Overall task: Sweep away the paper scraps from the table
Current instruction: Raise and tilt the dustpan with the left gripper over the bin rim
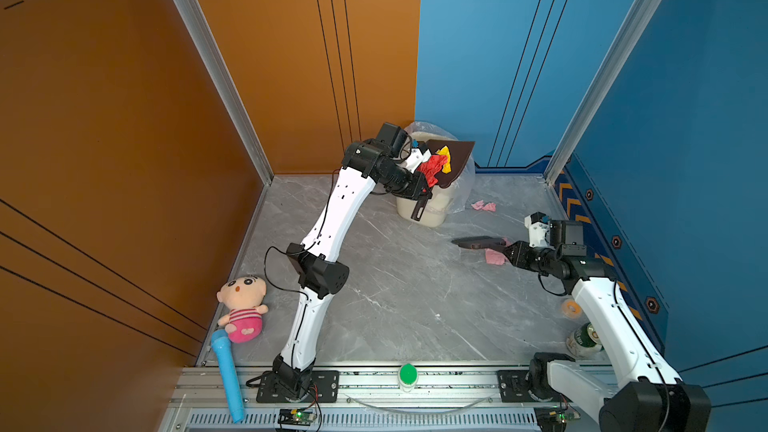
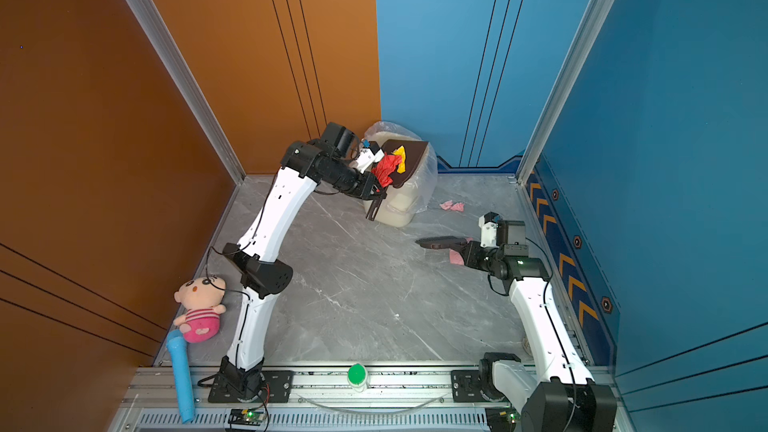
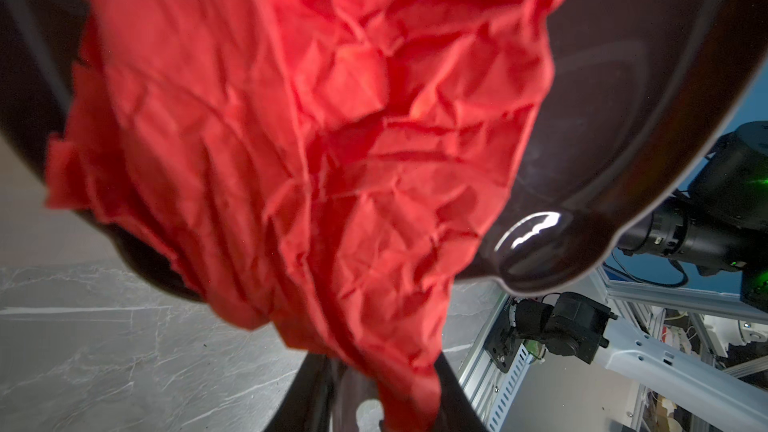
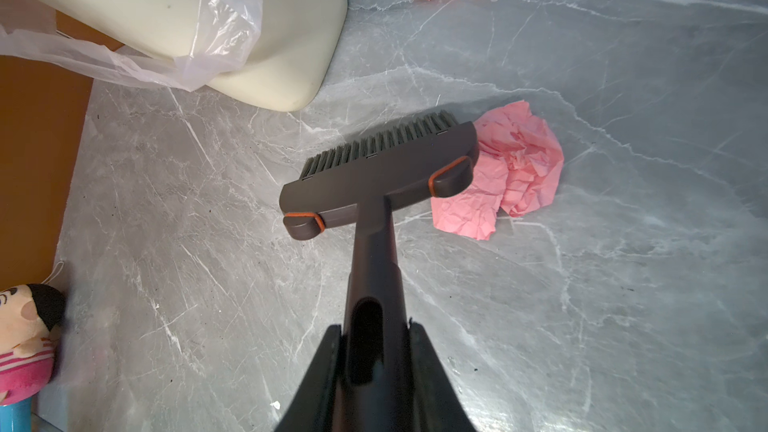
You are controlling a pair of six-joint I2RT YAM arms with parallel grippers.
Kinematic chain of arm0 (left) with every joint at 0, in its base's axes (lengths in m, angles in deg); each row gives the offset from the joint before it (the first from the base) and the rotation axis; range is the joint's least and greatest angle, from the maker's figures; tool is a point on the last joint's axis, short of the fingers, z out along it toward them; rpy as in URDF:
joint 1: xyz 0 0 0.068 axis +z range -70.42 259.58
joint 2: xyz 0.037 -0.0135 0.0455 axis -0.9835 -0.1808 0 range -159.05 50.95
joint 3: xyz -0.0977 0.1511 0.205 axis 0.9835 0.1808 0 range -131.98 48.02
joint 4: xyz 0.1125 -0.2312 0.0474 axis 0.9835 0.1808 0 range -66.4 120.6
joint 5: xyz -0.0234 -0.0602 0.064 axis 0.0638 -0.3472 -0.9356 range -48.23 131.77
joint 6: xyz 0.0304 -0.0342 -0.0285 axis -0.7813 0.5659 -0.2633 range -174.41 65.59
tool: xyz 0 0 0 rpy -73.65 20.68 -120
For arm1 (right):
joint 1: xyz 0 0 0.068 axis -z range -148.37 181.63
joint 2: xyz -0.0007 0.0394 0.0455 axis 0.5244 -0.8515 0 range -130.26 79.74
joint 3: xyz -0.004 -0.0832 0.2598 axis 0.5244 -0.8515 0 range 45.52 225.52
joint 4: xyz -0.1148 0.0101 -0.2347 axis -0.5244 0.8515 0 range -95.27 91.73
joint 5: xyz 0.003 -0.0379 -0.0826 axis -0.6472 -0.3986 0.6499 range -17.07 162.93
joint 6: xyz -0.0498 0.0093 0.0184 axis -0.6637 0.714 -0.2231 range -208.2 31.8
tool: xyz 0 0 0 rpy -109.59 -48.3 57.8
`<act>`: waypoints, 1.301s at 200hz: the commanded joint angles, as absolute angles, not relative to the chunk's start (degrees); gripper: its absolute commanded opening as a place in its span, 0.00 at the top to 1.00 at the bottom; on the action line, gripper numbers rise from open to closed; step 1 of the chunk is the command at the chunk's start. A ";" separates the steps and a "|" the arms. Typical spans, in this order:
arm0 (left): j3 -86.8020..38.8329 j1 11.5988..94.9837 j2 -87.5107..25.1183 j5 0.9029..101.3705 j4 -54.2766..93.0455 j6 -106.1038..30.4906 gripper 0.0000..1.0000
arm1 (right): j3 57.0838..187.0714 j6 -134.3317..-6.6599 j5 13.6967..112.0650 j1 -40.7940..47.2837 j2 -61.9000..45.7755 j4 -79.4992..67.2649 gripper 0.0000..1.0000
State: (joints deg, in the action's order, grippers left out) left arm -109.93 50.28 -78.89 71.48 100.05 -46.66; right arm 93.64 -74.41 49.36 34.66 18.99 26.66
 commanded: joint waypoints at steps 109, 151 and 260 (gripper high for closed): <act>-111.24 52.21 -81.61 86.21 84.61 -38.54 1.00 | 93.34 -74.67 47.85 35.73 18.39 24.13 1.00; -110.60 52.76 -82.78 89.89 77.86 -33.39 1.00 | 93.25 -74.59 47.80 35.76 18.26 24.09 1.00; -105.58 52.91 -83.72 98.28 57.17 -16.82 1.00 | 93.64 -74.60 47.35 35.89 17.89 24.00 1.00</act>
State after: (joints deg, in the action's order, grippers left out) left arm -106.70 52.53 -83.03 94.82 63.81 -20.94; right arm 93.53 -74.39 48.90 35.46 18.05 26.00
